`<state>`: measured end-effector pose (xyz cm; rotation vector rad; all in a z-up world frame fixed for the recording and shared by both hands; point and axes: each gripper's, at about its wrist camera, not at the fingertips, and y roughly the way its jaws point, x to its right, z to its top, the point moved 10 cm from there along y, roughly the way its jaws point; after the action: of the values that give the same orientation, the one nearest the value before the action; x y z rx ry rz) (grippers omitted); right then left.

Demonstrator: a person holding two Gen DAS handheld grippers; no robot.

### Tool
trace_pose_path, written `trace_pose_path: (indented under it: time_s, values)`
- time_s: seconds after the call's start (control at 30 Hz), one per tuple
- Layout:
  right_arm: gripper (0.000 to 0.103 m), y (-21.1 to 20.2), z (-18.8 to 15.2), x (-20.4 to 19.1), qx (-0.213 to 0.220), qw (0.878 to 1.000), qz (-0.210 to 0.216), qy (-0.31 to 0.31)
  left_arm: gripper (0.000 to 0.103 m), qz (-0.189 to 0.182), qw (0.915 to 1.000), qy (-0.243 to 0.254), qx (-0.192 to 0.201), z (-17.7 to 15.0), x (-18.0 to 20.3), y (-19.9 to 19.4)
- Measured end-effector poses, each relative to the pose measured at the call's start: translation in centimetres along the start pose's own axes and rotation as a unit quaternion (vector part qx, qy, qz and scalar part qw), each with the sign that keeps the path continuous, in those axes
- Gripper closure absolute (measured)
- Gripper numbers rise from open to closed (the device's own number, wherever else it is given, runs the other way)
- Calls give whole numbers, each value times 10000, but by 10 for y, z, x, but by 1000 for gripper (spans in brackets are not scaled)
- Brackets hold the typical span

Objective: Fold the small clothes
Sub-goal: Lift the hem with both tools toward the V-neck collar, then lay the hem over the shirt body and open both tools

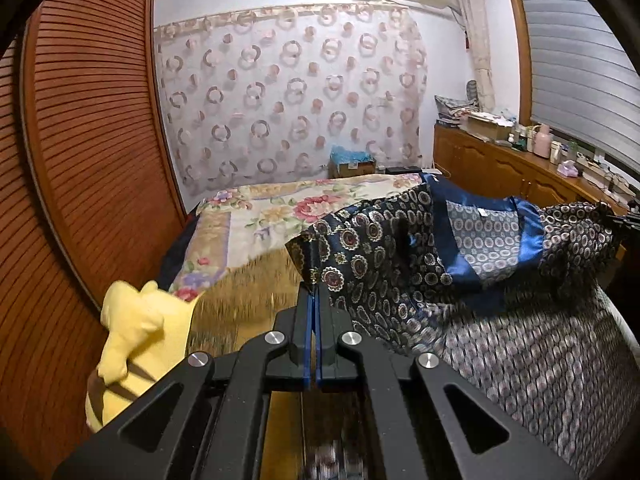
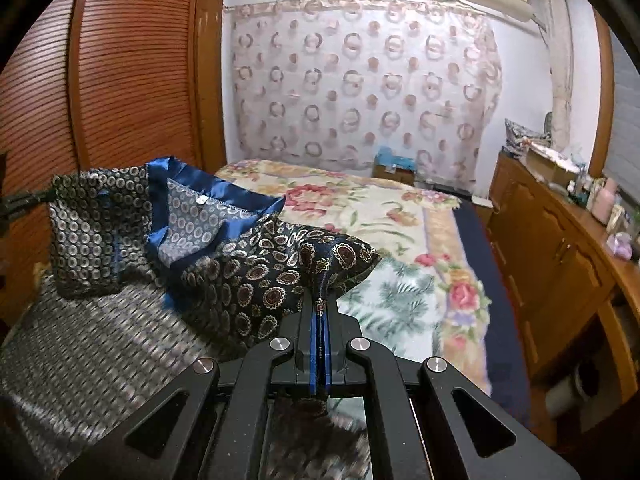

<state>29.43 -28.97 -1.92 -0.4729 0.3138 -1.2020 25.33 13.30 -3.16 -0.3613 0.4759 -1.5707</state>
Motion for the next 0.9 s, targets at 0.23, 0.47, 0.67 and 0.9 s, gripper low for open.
trace_pose_path:
  time_s: [0.23, 0.47, 0.67, 0.9]
  values:
    - [101, -54, -57, 5, -60, 9995, 185, 248, 102, -149, 9995, -252, 84, -51, 3, -58]
    - [101, -95, -124, 14, -429, 9972, 270, 551, 102, -263, 9988, -410, -52, -101, 15, -93]
    - [101, -130, -148, 22, -587, 9963, 266, 572, 102, -223, 9975, -585, -314, -135, 10, -109]
    - [101, -134, -155, 24, -885, 9947, 157, 504, 100, -103, 9959, -617, -657, -167, 4, -111]
